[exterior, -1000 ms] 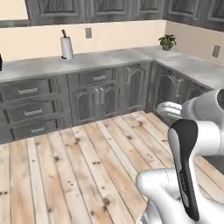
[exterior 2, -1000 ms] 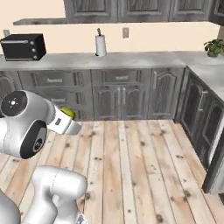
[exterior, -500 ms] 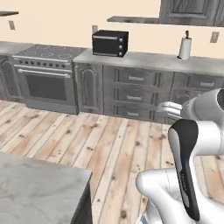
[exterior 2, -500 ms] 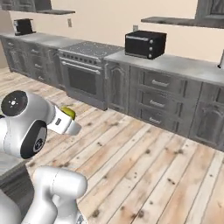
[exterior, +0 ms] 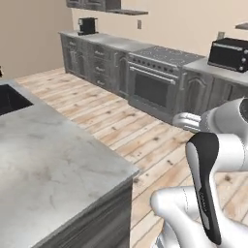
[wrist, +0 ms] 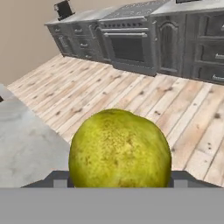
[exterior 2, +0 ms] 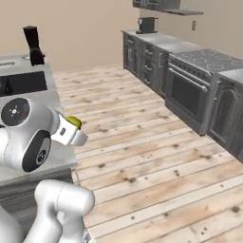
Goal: Pick the mango and pear from the fridge and place them on the plate next to the blender to make a fruit smoothie.
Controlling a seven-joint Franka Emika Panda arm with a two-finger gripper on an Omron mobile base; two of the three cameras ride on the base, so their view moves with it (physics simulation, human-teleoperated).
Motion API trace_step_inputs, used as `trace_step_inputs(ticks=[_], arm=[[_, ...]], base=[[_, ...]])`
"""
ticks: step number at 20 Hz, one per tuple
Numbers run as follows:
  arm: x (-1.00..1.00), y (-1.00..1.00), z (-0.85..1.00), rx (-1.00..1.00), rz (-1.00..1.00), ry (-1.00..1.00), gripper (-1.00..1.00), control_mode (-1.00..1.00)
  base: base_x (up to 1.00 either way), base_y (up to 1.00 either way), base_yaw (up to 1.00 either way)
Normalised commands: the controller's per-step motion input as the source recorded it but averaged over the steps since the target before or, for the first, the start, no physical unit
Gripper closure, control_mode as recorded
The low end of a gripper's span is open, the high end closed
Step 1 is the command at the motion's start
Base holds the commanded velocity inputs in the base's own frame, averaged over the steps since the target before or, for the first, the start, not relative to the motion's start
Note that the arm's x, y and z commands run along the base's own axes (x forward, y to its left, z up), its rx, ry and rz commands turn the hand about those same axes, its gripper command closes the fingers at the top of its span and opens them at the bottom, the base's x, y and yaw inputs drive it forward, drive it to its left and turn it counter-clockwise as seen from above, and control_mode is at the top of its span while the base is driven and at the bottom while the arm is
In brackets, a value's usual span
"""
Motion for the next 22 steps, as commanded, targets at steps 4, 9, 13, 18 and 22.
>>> trace_step_inputs(ticks=[4,9,13,18,22], arm=[[0.00,0.00,0.00,0.00,0.00,0.00,1.00,1.00],[0.00,0.00,0.00,0.00,0.00,0.00,1.00,1.00],[0.00,0.00,0.00,0.00,0.00,0.00,1.00,1.00],[0.00,0.00,0.00,0.00,0.00,0.00,1.00,1.00],[0.00,0.00,0.00,0.00,0.00,0.00,1.00,1.00]], base=[[0.03,-0.50,0.86],[0.00,-1.00,0.28],[0.00,-1.00,0.17],[0.85,-1.00,0.27],[1.00,-1.00,0.24]])
